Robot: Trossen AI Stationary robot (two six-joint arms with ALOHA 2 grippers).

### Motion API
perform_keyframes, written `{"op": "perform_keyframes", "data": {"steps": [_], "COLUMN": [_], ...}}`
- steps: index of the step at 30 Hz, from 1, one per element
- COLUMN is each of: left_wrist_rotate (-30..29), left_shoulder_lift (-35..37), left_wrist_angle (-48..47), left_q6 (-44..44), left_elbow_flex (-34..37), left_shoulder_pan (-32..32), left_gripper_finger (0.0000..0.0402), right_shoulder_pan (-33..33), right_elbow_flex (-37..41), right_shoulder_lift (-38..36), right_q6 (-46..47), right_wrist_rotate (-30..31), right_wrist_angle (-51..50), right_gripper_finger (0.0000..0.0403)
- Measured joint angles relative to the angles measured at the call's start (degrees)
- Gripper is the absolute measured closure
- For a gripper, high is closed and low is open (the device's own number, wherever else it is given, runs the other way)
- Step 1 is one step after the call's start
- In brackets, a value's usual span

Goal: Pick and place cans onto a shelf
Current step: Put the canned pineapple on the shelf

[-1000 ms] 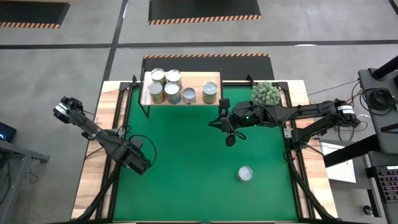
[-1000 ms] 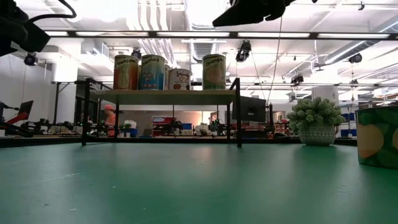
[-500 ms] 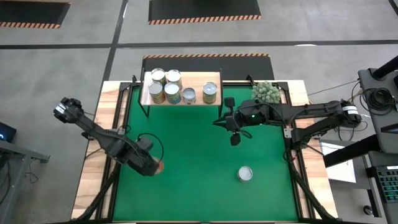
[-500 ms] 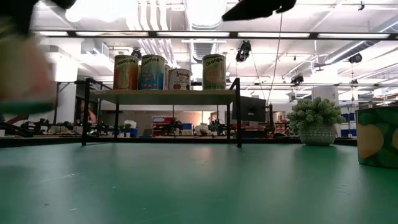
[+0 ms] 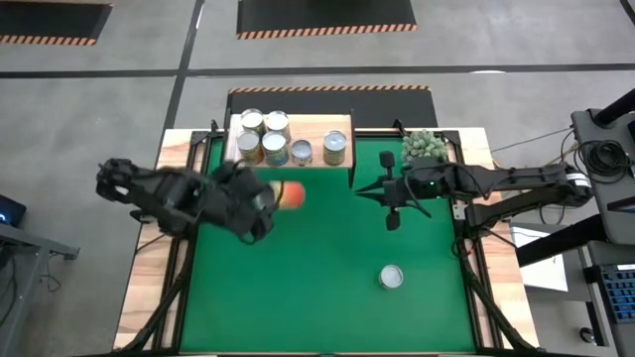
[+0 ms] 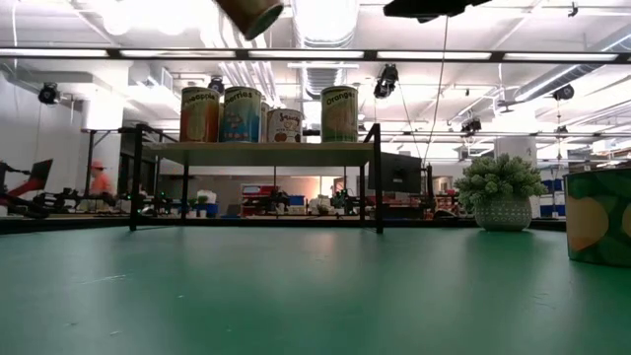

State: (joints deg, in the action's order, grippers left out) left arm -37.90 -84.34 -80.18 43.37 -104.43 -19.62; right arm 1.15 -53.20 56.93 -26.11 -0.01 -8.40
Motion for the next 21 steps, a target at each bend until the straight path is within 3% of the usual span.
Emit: {"op": "perform_keyframes", "data": {"steps": [5, 12, 21], "left_wrist_rotate": [-0.68, -0.73, -0.06], "left_shoulder_lift": [-4.48, -11.34, -15.91], "left_wrist_angle": [0.02, 0.07, 4.93], "left_q6": [-18.20, -36.41, -49.06], "left_elbow_flex": [-10.24, -21.32, -24.27], "left_shoulder_pan": [8.15, 19.30, 31.63], "left_gripper_finger": [0.0095, 0.0095, 0.0095], "right_shoulder_pan": [0.00, 0.00, 0.00], "right_elbow_flex": [0.23, 0.40, 0.46], "right_shoulder_lift": [-0.59, -0.67, -1.01], "right_q6": [0.17, 0.03, 0.16], "right_wrist_rotate": [-0.04, -0.15, -0.13], "right_wrist_angle": [-0.28, -1.27, -2.16], "right_gripper_finger": [0.0394, 0.0394, 0.0394]}}
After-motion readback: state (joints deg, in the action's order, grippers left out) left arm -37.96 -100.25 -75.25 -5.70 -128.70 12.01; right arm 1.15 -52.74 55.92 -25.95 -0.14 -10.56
